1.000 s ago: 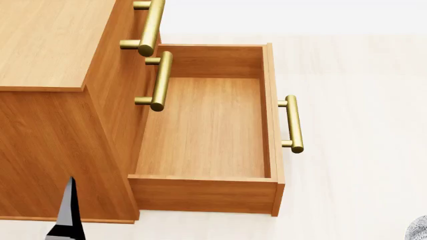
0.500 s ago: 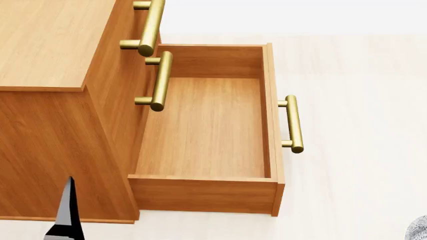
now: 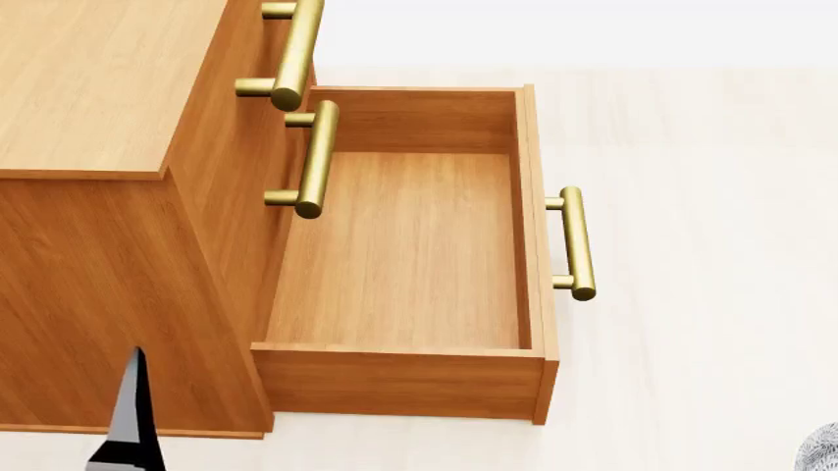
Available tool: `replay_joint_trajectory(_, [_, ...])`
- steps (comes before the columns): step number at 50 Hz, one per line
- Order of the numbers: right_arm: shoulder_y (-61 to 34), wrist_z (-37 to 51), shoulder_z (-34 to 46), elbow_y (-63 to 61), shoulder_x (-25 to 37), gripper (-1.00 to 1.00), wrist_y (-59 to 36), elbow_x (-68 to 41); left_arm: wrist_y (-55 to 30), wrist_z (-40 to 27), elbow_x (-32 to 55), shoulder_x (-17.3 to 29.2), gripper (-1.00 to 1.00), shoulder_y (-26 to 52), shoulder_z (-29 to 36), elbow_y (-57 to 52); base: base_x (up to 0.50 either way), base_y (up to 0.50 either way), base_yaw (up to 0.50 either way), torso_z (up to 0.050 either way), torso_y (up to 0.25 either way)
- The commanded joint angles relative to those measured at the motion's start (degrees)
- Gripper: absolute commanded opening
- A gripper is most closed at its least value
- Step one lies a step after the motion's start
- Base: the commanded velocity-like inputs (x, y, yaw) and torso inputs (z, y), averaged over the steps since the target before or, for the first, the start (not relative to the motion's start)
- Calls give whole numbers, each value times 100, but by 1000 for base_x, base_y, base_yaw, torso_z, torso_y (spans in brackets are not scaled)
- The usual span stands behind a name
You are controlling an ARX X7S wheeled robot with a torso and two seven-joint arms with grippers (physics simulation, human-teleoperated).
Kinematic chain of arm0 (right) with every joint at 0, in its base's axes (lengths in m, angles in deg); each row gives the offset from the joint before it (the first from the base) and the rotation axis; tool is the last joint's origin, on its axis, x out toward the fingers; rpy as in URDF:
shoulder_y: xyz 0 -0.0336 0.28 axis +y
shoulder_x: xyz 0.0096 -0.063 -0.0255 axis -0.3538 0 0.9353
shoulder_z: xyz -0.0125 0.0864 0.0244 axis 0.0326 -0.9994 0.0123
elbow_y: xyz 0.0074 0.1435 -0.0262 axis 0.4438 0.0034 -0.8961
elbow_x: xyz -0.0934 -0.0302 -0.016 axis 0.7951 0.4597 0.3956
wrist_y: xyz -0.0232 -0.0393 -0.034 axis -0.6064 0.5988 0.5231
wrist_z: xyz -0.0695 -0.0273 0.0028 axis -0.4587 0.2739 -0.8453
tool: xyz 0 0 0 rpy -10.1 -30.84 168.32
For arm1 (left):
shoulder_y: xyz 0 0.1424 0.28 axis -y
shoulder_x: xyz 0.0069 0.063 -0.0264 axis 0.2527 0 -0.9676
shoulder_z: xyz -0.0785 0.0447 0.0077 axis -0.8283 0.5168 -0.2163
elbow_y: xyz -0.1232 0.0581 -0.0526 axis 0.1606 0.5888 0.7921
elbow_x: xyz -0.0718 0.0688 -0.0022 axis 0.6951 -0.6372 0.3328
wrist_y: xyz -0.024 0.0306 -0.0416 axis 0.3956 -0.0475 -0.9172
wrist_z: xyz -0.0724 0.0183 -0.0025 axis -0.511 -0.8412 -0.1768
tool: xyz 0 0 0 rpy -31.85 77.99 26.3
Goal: Put the bowl in the bottom drawer of the cabinet and close it.
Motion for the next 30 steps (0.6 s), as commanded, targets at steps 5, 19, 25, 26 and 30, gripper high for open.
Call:
replay_joint_trajectory(5, [-105,-177,14,404,-82,100,106,227,157,204,23,-137,100,-35,-134,-68,0,0,0,0,0])
replay_joint_trajectory(19, [-256,-289,130,713,-71,100,163,259,171,180,32,-124,100,-31,-120,-61,0,0,0,0,0])
replay_joint_trajectory(25, [-293,-525,226,1102,-119,100,352,425,167,164,55,-111,100,-35,-135,-73,0,0,0,0,0])
replay_joint_trajectory(26, [-267,-524,229,1089,-145,100,348,410,171,163,54,-113,100,-35,-131,-69,0,0,0,0,0])
replay_joint_trajectory(30, [-280,-546,260,1155,-134,100,363,438,165,159,41,-114,100,-31,-100,-65,0,0,0,0,0])
